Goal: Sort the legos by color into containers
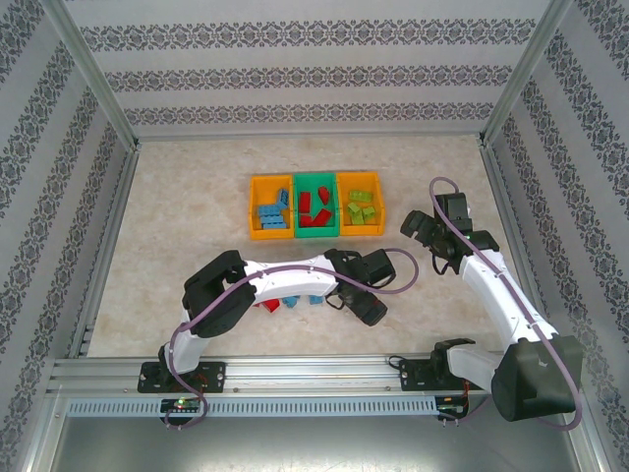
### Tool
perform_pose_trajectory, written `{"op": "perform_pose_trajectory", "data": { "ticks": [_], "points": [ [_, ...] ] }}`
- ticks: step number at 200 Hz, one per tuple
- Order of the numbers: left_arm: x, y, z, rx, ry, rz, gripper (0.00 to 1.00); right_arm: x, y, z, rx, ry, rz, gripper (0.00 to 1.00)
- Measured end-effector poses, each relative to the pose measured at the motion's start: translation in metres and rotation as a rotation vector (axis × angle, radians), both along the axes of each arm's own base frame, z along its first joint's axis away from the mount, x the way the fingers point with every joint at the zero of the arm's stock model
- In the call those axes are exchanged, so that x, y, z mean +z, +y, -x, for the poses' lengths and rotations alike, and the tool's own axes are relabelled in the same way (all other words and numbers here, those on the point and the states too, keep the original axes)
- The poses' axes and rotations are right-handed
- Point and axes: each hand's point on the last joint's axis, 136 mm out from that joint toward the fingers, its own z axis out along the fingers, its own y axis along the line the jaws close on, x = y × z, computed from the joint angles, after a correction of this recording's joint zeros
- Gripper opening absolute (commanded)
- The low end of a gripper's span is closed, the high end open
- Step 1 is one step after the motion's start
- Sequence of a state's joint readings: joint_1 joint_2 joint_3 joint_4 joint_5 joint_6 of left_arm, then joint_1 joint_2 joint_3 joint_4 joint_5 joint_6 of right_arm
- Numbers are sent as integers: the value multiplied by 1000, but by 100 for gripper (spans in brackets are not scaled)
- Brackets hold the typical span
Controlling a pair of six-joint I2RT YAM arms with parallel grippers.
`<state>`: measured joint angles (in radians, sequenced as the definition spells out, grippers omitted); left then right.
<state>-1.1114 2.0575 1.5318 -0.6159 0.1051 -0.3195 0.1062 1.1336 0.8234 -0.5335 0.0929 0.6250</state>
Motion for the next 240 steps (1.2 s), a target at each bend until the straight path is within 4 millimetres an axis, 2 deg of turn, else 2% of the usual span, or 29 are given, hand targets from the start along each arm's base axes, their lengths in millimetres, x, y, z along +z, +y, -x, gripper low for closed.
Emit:
{"op": "perform_pose_trajectory", "data": {
  "ticks": [26, 63, 89, 126, 143, 189, 209, 240],
  "points": [
    [2, -4, 5, -10, 11, 9, 88, -1, 0, 0, 0, 0, 0, 98],
    [3, -13, 1, -11, 11, 14, 84, -1, -1, 0, -4, 2, -3, 98],
    [-7, -13, 1, -11, 23, -12, 80, -2, -1, 0, -4, 3, -2, 98],
    [-19, -7, 3, -9, 40, -56, 78, -4, -4, 1, -11, 9, -2, 98],
    [-16, -7, 3, -8, 37, -60, 72, -4, -4, 1, -11, 9, -2, 98],
    [-16, -4, 1, -5, 29, -73, 41, -6, -4, 2, -11, 12, -2, 98],
    [-16, -4, 0, -5, 24, -75, 35, -6, -4, 2, -11, 13, -1, 98],
    [-15, -4, -1, -3, 20, -76, 31, -6, -6, 2, -17, 14, -2, 98]
  ]
}}
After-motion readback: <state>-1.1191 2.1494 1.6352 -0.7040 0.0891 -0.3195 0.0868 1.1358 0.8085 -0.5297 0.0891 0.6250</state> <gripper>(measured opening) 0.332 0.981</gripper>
